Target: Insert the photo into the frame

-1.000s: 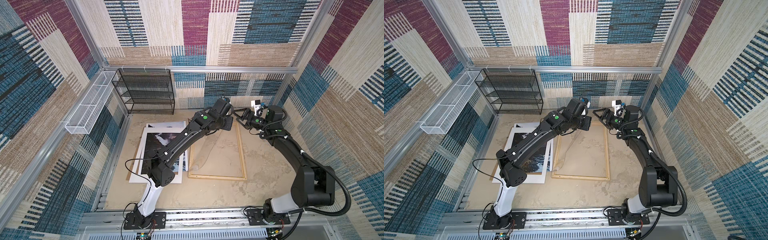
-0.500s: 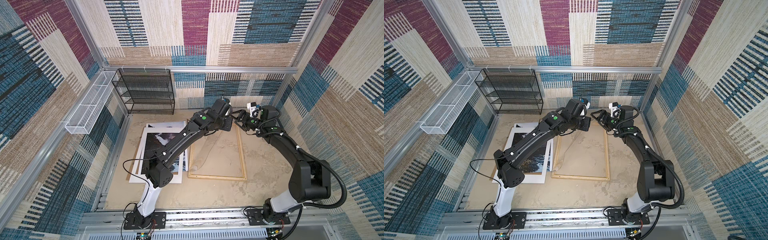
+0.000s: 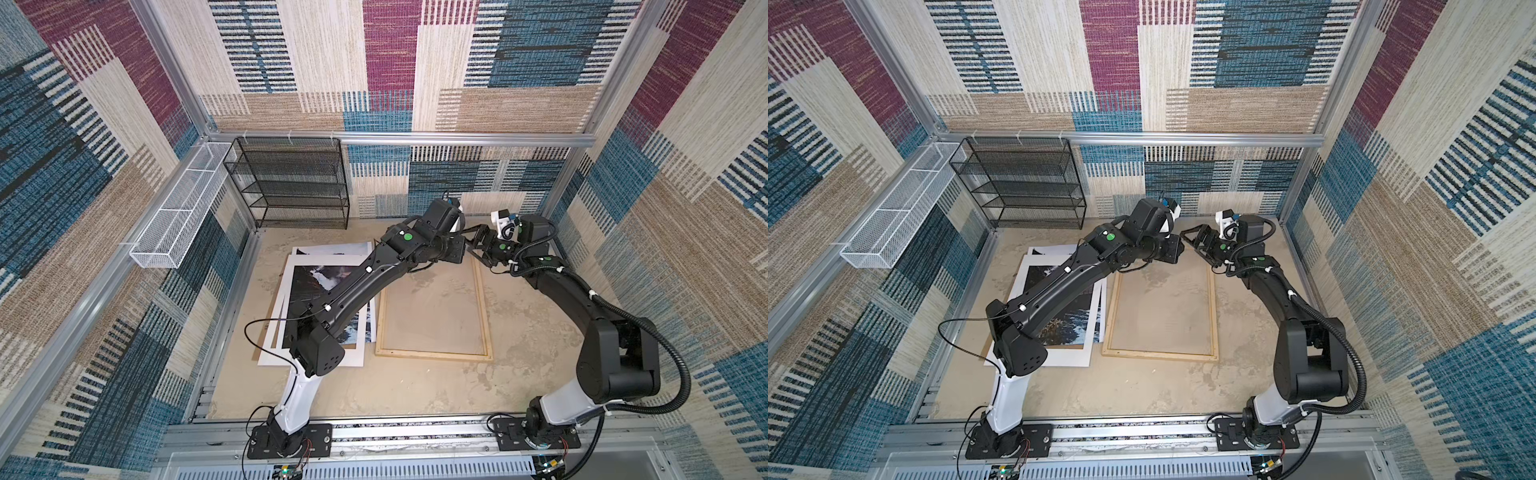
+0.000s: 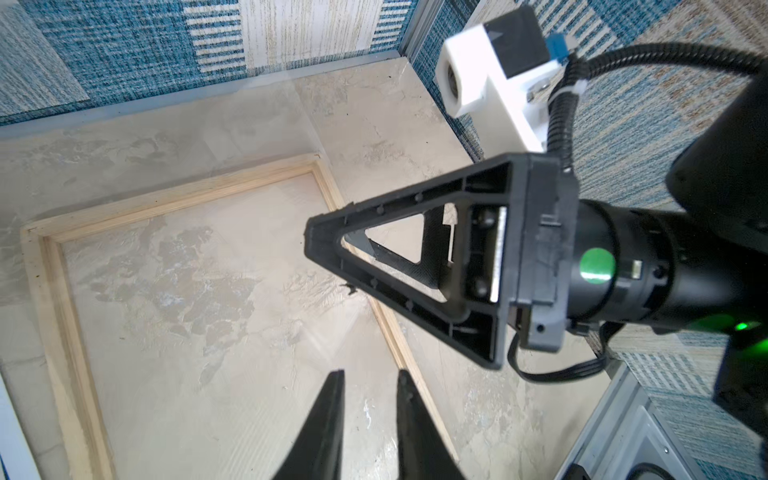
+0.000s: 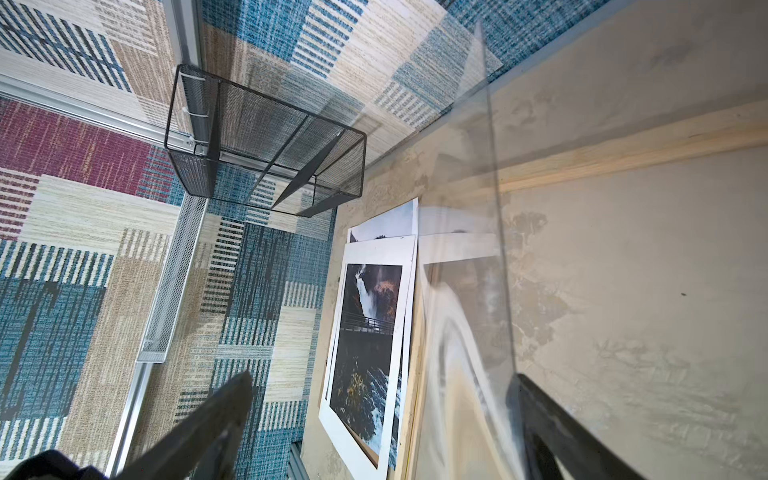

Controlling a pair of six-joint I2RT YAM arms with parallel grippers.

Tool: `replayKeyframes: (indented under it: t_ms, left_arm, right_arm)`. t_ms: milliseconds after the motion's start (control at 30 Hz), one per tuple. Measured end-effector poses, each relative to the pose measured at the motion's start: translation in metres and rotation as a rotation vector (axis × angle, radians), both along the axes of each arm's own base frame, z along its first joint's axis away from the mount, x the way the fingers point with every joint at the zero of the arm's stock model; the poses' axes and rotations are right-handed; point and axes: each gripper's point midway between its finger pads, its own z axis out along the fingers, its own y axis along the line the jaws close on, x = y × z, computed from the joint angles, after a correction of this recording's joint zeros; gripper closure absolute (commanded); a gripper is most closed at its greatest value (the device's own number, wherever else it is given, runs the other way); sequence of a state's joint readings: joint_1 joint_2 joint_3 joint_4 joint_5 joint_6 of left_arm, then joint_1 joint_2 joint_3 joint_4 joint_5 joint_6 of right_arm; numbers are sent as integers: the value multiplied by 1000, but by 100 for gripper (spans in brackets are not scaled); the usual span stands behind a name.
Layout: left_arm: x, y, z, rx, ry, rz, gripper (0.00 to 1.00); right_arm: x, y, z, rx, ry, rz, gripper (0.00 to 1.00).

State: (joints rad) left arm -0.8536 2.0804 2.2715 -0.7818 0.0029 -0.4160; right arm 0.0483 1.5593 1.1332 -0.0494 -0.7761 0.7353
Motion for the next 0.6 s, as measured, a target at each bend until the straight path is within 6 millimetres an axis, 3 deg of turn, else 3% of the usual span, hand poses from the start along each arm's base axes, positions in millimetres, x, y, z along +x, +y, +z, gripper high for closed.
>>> replayKeyframes:
  t_ms: [200,367,467,600]
  left_arm:
    - [-1,20,1,32,-20,47,73]
    - [6,57,-6,68,-38,131,73]
    - [15,90,-23,115,-29,206,73]
    - [21,142,-64,199,35,319,73]
  right_arm:
    - [-7,0,-12,-16,9,13,15]
    - [-14,1,-23,-27,18,31,18]
    - [-19,3,-29,-24,25,51,20]
    - [-23,5,-33,-24,25,70,21]
